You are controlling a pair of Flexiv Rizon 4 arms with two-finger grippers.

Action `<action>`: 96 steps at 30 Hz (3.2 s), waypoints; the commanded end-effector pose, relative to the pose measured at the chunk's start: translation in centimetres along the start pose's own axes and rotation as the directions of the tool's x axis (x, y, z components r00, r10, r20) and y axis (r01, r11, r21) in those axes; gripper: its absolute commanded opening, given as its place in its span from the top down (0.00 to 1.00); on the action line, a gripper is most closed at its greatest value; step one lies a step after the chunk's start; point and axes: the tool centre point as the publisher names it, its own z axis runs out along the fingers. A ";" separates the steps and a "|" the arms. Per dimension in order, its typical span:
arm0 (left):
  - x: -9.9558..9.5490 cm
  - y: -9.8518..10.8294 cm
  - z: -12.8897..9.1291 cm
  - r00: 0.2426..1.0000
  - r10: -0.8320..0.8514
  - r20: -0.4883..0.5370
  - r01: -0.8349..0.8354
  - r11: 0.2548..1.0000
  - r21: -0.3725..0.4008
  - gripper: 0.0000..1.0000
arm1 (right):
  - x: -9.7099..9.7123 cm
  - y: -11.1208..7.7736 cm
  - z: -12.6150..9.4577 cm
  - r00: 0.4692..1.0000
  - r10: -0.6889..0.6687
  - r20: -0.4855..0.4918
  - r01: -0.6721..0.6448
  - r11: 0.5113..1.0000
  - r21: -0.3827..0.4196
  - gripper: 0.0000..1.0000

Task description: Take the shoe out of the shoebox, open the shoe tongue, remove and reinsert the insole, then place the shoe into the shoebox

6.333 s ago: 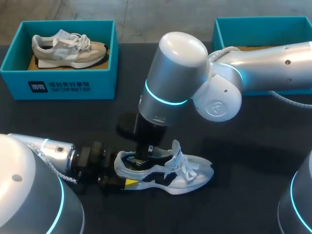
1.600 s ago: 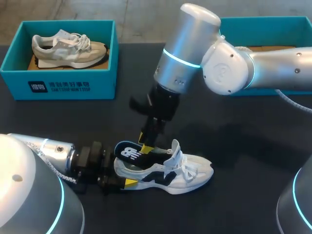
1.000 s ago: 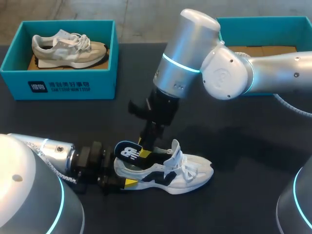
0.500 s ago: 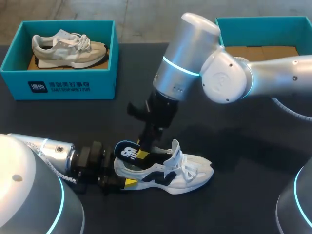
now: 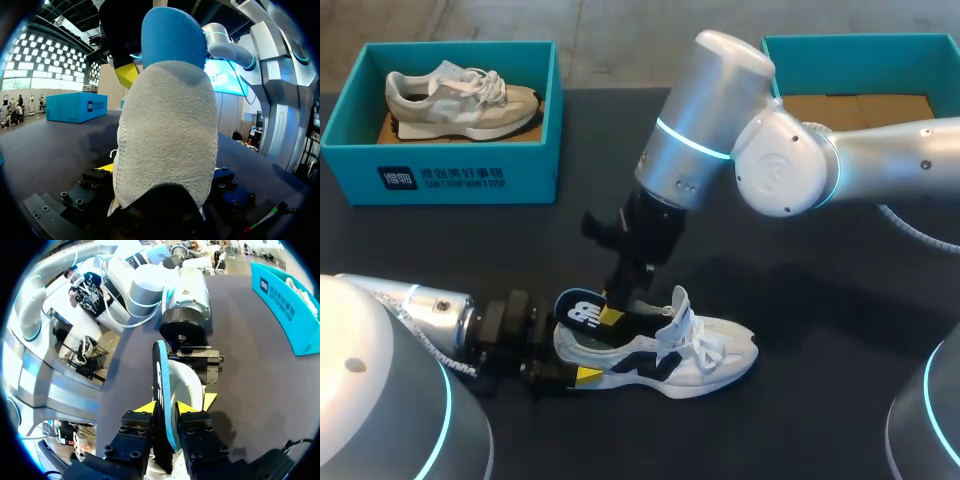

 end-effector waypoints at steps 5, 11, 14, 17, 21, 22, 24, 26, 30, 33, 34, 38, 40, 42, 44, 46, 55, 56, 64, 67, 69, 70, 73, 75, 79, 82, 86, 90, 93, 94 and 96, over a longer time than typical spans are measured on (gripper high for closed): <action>0.0 0.1 0.1 1.000 0.000 0.001 0.000 1.000 0.000 1.00 | 0.2 0.2 0.2 1.000 0.001 0.007 -0.001 1.000 0.000 0.89; 0.0 0.1 0.1 1.000 0.000 0.001 0.000 1.000 0.000 1.00 | 0.3 0.3 0.4 1.000 -0.004 0.016 0.005 1.000 -0.015 1.00; 0.0 0.1 0.1 1.000 0.000 0.001 0.000 1.000 0.000 1.00 | 0.6 0.6 0.1 0.999 -0.020 0.035 0.021 0.999 -0.024 1.00; 0.0 0.1 0.1 1.000 0.000 0.001 0.000 1.000 0.000 1.00 | 0.9 1.1 -0.6 0.998 -0.043 0.053 0.044 0.999 -0.028 1.00; 0.0 0.1 0.1 1.000 0.000 0.001 0.000 1.000 0.000 1.00 | 1.2 1.8 -1.6 0.995 -0.067 0.071 0.069 0.997 -0.025 1.00; 0.0 0.1 0.1 1.000 0.000 0.001 0.000 1.000 0.000 1.00 | 1.2 2.0 -1.8 0.995 -0.069 0.071 0.071 0.997 -0.023 1.00; 0.0 0.1 0.1 1.000 0.000 0.001 0.000 1.000 0.000 1.00 | 1.2 2.3 -2.2 0.994 -0.087 0.073 0.089 0.996 -0.025 1.00; 0.0 0.1 0.1 1.000 0.000 0.001 0.000 1.000 0.000 1.00 | 1.3 2.7 -2.6 0.992 -0.101 0.078 0.104 0.994 -0.034 1.00; 0.0 0.1 0.1 1.000 0.000 0.001 0.000 1.000 0.000 1.00 | 1.4 3.1 -3.0 0.990 -0.111 0.086 0.115 0.993 -0.036 1.00; 0.0 0.1 0.1 1.000 0.000 0.001 0.000 1.000 0.000 1.00 | 1.4 3.1 -3.0 0.990 -0.111 0.086 0.115 0.993 -0.036 1.00; 0.0 0.1 0.1 1.000 0.000 0.001 0.000 1.000 0.000 1.00 | 1.4 3.1 -3.0 0.990 -0.111 0.086 0.115 0.993 -0.036 1.00; 0.0 0.1 0.1 1.000 0.000 0.001 0.000 1.000 0.000 1.00 | 1.4 3.1 -3.0 0.990 -0.111 0.086 0.115 0.993 -0.036 1.00; 0.0 0.1 0.1 1.000 0.000 0.001 0.000 1.000 0.000 1.00 | 1.4 3.1 -3.0 0.990 -0.111 0.086 0.115 0.993 -0.036 1.00; 0.0 0.1 0.1 1.000 0.000 0.001 0.000 1.000 0.000 1.00 | 1.4 3.1 -3.0 0.990 -0.111 0.086 0.115 0.993 -0.036 1.00; 0.0 0.1 0.1 1.000 0.000 0.001 0.000 1.000 0.000 1.00 | 1.4 3.1 -3.0 0.990 -0.111 0.086 0.115 0.993 -0.036 1.00; 0.0 0.1 0.1 1.000 0.000 0.001 0.000 1.000 0.000 1.00 | 1.3 3.2 -2.8 0.991 -0.106 0.085 0.111 0.993 -0.049 1.00; 0.0 0.1 0.1 1.000 0.000 0.001 0.000 1.000 0.000 1.00 | 1.3 4.5 -2.9 0.988 -0.135 0.069 0.145 0.977 -0.156 1.00; 0.0 0.1 0.1 1.000 0.000 0.001 0.000 1.000 0.000 1.00 | 1.4 4.6 -3.1 0.988 -0.138 0.071 0.148 0.975 -0.164 1.00; 0.0 0.1 0.1 1.000 0.000 0.001 0.000 1.000 0.000 1.00 | 2.2 6.3 -5.4 0.982 -0.158 0.107 0.178 0.958 -0.225 1.00; 0.0 0.1 0.1 1.000 0.000 0.001 0.000 1.000 0.000 1.00 | 2.4 6.7 -6.2 0.983 -0.147 0.114 0.173 0.945 -0.276 1.00; 0.0 0.1 0.1 1.000 0.000 0.001 0.000 1.000 0.000 1.00 | 2.5 6.8 -6.8 0.982 -0.148 0.119 0.178 0.937 -0.300 1.00; 0.0 0.1 0.1 1.000 0.000 0.001 0.000 1.000 0.000 1.00 | 2.5 6.8 -7.0 0.983 -0.139 0.121 0.171 0.934 -0.315 1.00; 0.0 0.1 0.1 1.000 0.000 0.001 0.000 1.000 0.000 1.00 | 2.7 7.0 -7.9 0.983 -0.133 0.127 0.170 0.922 -0.347 1.00; 0.0 0.1 0.1 1.000 0.000 0.001 0.000 1.000 0.000 1.00 | 2.9 7.1 -8.4 0.982 -0.135 0.132 0.175 0.914 -0.365 1.00; 0.0 0.1 0.1 1.000 0.000 0.001 0.000 1.000 0.000 1.00 | 3.3 7.3 -9.9 0.980 -0.135 0.148 0.186 0.890 -0.416 1.00; 0.0 0.1 0.1 1.000 0.000 0.001 0.000 1.000 0.000 1.00 | 3.7 7.4 -11.1 0.977 -0.143 0.159 0.202 0.860 -0.469 1.00; 0.0 0.1 0.1 1.000 0.000 0.001 0.000 1.000 0.000 1.00 | 4.2 7.4 -13.2 0.983 -0.078 0.168 0.164 0.785 -0.597 1.00; 0.0 0.1 0.1 1.000 0.000 0.001 0.000 1.000 0.000 1.00 | 4.4 7.5 -13.7 0.979 -0.072 0.189 0.173 0.782 -0.598 1.00; 0.0 0.1 0.1 1.000 0.000 0.001 0.000 1.000 0.000 1.00 | 4.4 7.5 -13.7 0.979 -0.072 0.189 0.173 0.782 -0.598 1.00; 0.0 0.1 0.1 1.000 0.000 0.001 0.000 1.000 0.000 1.00 | 4.4 7.5 -13.7 0.979 -0.072 0.189 0.173 0.782 -0.598 1.00; 0.0 0.1 0.1 1.000 0.000 0.001 0.000 1.000 0.000 1.00 | 4.4 7.5 -13.7 0.979 -0.072 0.189 0.173 0.782 -0.598 1.00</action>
